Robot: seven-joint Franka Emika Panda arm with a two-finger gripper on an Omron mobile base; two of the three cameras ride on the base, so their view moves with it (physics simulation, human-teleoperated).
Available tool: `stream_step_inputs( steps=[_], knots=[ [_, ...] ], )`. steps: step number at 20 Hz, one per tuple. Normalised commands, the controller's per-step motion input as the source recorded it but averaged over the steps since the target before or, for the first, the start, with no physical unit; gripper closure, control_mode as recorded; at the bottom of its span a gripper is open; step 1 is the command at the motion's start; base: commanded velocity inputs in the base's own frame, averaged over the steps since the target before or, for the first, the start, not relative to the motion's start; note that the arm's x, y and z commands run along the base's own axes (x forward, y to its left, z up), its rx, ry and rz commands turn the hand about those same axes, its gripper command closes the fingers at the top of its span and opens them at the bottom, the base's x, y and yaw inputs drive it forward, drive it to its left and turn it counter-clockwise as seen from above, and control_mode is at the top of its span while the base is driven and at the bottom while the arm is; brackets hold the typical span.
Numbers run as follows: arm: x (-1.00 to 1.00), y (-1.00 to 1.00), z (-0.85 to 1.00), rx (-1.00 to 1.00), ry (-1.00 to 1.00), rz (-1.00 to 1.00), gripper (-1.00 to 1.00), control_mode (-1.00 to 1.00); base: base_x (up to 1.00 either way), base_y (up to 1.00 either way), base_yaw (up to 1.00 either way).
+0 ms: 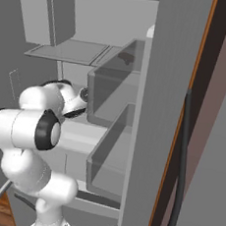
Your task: Open the fridge, remove the apple, lemon wedge, and chicken drumstick, and place them on any counter.
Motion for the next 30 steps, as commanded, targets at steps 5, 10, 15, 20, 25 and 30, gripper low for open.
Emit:
stream_step_inputs(
  steps=[5, 10, 15, 20, 25, 30],
  knots=[
    [-0.86, -0.16, 0.88, 0.0, 0.03, 0.0, 1.0, -1.0, 0.0, 0.0, 0.0],
    [-0.82, -0.15, 1.0, 0.0, 0.11, 0.0, 1.0, -1.0, 0.0, 0.0, 0.0],
    [-0.75, -0.11, 1.0, 0.0, 0.18, 0.0, 1.0, -1.0, 0.0, 0.0, 0.0],
    [-0.96, -0.15, 0.83, 0.0, 0.13, 0.0, 1.0, -1.0, 0.0, 0.0, 0.0],
    [-1.0, -0.1, 0.35, 0.0, 0.01, 0.0, 1.0, -1.0, 0.0, 0.0, 0.0],
    [-0.76, -0.01, 0.28, 0.0, 0.0, 0.0, 1.0, -1.0, 0.0, 0.0, 0.0]
  ],
)
